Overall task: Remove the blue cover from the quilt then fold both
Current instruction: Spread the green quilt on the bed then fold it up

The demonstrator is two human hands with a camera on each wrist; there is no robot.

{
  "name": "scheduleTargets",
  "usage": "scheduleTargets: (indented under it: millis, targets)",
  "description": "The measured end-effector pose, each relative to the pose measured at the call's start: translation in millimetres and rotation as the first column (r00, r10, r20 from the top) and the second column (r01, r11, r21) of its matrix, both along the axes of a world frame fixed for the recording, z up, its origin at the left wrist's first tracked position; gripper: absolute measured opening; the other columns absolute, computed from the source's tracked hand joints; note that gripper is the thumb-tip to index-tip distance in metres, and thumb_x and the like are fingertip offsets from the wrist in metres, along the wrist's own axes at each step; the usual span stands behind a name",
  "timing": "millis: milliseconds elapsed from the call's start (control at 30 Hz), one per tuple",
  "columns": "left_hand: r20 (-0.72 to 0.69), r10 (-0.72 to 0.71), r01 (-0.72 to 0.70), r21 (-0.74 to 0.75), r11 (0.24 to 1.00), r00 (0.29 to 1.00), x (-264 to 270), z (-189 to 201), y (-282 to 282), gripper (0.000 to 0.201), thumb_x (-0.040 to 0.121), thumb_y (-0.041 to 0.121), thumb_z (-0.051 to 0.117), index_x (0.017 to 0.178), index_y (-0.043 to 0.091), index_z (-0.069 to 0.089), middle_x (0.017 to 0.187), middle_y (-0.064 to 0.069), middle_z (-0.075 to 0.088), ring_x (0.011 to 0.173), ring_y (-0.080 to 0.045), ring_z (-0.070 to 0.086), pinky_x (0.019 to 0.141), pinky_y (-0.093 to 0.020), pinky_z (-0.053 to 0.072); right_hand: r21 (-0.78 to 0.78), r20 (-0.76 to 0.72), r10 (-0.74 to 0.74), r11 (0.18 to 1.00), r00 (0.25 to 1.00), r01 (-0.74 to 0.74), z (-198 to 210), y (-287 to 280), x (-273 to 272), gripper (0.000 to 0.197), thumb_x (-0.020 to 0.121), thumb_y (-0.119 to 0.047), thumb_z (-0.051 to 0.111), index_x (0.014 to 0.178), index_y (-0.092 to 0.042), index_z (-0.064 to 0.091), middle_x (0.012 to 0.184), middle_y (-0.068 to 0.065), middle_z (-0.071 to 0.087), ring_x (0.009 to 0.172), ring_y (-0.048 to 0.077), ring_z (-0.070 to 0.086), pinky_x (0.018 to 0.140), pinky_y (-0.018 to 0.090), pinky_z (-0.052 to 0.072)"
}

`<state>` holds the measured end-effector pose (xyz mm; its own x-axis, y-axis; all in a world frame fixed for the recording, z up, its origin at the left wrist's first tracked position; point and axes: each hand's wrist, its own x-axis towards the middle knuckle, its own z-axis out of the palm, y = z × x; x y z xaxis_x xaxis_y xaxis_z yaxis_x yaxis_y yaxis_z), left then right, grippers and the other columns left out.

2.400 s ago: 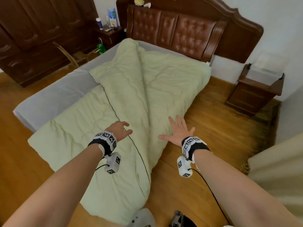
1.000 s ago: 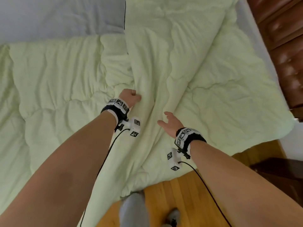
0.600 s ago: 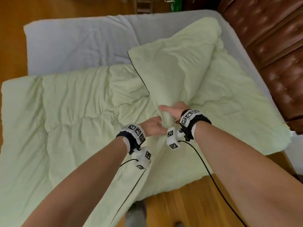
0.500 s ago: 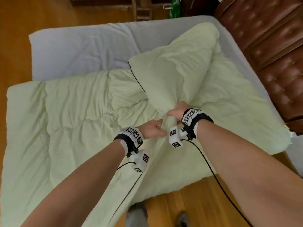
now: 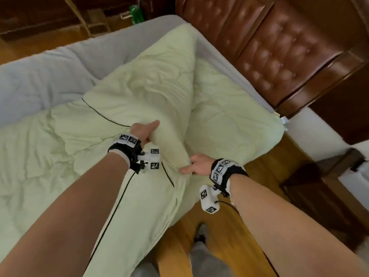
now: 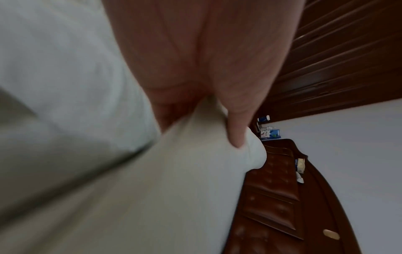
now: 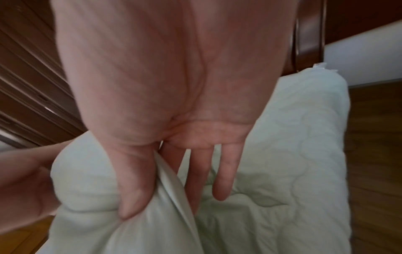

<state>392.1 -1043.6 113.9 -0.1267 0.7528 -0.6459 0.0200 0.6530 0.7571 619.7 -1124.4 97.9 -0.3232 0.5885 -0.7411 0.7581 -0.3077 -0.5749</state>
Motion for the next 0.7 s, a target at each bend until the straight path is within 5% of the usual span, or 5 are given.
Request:
scheduleTargets:
  millis: [133, 300, 467, 533, 700]
  targets:
    - [-0.273, -0.254, 0.323, 0.249, 0.913, 0.928, 83.4, 4.9, -7.6, 0.075, 0.061, 0.027, 0.083, 0.129, 0.014, 0.054, 0.119, -0.006, 0.067, 0.105, -0.023, 0.066, 0.094, -0.043, 0.053, 0.051, 0.019, -0.121, 0.991, 0.992, 0.12, -20.8, -30.3, 66.1, 0.03, 0.09, -0.031, 0.066, 0.111, -0.01, 0.071, 0.111, 0.007, 0.071, 0.105, 0.029, 0.067, 0.084, 0.03, 0.053]
    - [-0.718, -0.678, 0.973, -0.007, 0.232, 0.157, 155.0, 21.8, -54.7, 0.067, 0.085, 0.021, 0.067, 0.146, 0.034, 0.041, 0.144, -0.002, 0.05, 0.13, -0.023, 0.048, 0.107, -0.031, 0.037, -0.095, -0.274, -0.69, 0.712, 0.67, 0.695, 34.4, -5.5, 137.7, 0.061, 0.082, -0.067, 0.062, 0.123, -0.023, 0.053, 0.13, -0.002, 0.058, 0.115, 0.023, 0.059, 0.099, 0.047, 0.048]
    - [-0.804, -0.555, 0.971, -0.236, -0.033, -0.214, 178.0, 21.0, -77.4, 0.069, 0.089, 0.039, 0.059, 0.148, 0.049, 0.025, 0.141, 0.002, 0.049, 0.133, -0.023, 0.038, 0.114, -0.05, 0.021, 0.159, -0.092, -0.494, 0.85, 0.865, 0.502, 50.7, 23.4, 142.8, 0.103, 0.063, -0.053, 0.085, 0.146, -0.024, 0.032, 0.132, -0.009, 0.047, 0.119, 0.02, 0.052, 0.091, 0.035, 0.048]
    - [-0.755, -0.639, 0.978, -0.209, 0.018, -0.15, 168.7, 14.9, -74.7, 0.07, 0.083, 0.052, 0.059, 0.146, 0.051, 0.027, 0.126, 0.008, 0.056, 0.128, -0.02, 0.039, 0.115, -0.05, 0.021, 0.291, 0.078, -0.433, 0.871, 0.898, 0.395, 36.7, 32.2, 143.3, 0.056, 0.073, -0.03, 0.081, 0.122, -0.015, 0.059, 0.118, 0.0, 0.065, 0.1, 0.023, 0.061, 0.078, 0.027, 0.048]
    - [-0.386, -0.667, 0.666, -0.161, 0.729, 0.637, 139.0, -2.2, -21.4, 0.073, 0.086, 0.071, 0.046, 0.138, 0.02, 0.049, 0.142, -0.005, 0.05, 0.129, -0.028, 0.048, 0.108, -0.039, 0.037, 0.335, 0.082, -0.564, 0.792, 0.822, 0.51, 20.5, 42.9, 147.8, 0.018, 0.083, -0.014, 0.053, 0.087, -0.011, 0.07, 0.09, 0.008, 0.069, 0.088, 0.032, 0.063, 0.074, 0.032, 0.049]
